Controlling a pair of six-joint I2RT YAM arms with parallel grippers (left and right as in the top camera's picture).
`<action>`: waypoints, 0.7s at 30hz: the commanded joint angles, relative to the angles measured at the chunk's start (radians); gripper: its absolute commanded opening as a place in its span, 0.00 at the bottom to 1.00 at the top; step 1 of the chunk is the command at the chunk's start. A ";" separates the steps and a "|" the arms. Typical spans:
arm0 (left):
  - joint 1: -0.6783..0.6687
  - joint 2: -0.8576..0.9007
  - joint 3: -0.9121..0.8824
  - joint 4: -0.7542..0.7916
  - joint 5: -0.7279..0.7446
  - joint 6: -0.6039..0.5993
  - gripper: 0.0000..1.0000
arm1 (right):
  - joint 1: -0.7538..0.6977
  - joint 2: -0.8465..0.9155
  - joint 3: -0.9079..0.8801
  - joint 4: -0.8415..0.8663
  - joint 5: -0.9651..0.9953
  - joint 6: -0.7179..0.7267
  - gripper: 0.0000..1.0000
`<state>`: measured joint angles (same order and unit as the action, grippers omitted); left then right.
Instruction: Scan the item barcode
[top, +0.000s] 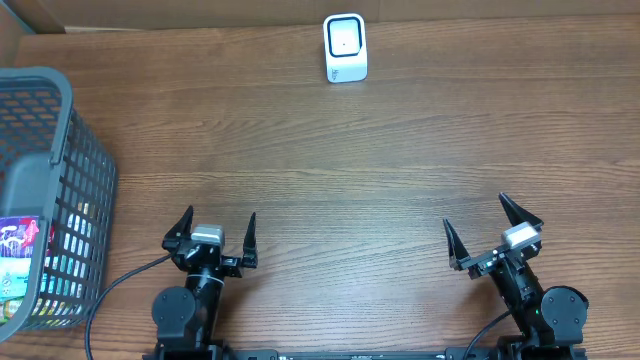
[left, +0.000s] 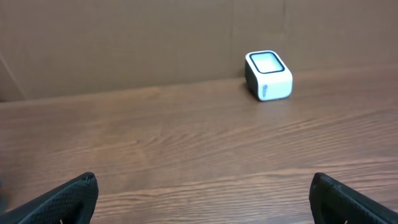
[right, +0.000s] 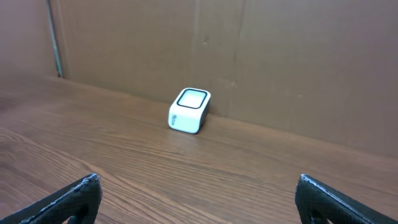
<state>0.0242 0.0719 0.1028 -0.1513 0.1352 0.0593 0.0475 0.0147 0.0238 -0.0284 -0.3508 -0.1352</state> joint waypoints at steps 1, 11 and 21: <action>-0.001 0.066 0.123 -0.016 0.026 0.020 1.00 | 0.004 -0.012 0.071 0.004 -0.023 0.016 1.00; -0.001 0.357 0.438 -0.112 0.063 0.024 1.00 | 0.004 -0.008 0.237 -0.090 -0.082 0.016 1.00; -0.001 0.705 0.976 -0.497 0.095 0.055 1.00 | 0.004 0.224 0.525 -0.227 -0.192 0.016 1.00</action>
<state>0.0242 0.6796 0.9016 -0.5632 0.2092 0.0666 0.0475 0.1448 0.4484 -0.2371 -0.4835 -0.1268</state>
